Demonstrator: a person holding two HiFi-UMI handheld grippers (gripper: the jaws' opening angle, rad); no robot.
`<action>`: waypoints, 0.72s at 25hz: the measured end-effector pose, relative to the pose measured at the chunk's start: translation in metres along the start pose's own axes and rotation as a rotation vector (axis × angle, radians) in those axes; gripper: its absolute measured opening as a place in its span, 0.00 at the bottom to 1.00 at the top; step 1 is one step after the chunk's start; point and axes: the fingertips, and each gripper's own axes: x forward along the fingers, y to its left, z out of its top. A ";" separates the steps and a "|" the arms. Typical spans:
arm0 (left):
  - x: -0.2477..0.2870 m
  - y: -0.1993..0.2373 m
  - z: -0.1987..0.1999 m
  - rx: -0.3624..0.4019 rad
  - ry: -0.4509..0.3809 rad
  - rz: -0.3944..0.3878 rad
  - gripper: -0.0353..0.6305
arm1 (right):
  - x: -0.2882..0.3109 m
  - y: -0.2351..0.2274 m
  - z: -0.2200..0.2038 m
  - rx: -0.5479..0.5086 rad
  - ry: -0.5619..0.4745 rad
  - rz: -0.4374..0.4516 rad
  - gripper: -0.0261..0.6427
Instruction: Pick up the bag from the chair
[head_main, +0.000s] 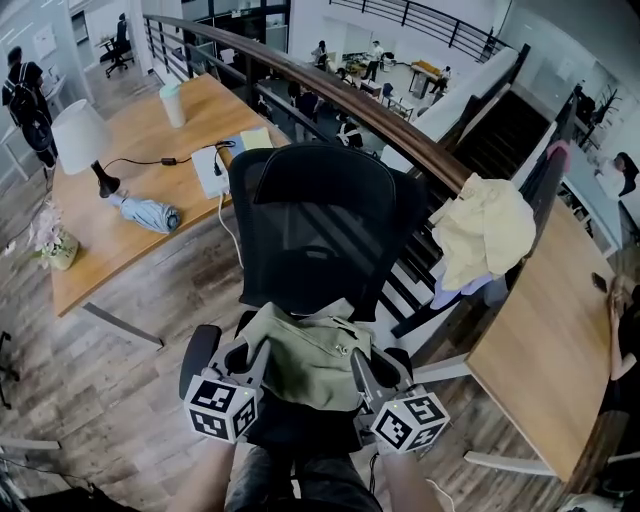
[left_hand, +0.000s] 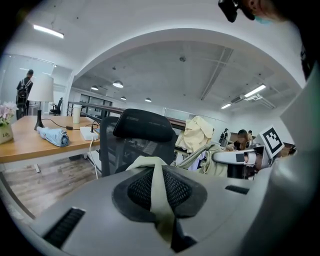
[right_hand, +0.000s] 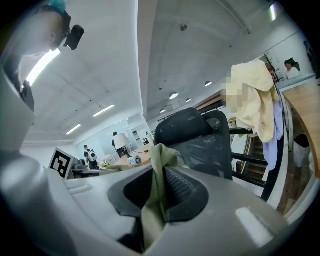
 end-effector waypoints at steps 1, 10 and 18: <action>-0.002 -0.001 0.003 0.002 -0.005 0.000 0.08 | -0.001 0.002 0.003 -0.004 -0.004 0.004 0.13; -0.016 -0.005 0.033 0.021 -0.053 -0.008 0.08 | -0.007 0.020 0.034 -0.038 -0.057 0.039 0.13; -0.025 -0.003 0.057 0.064 -0.088 -0.007 0.08 | -0.010 0.037 0.058 -0.078 -0.099 0.053 0.13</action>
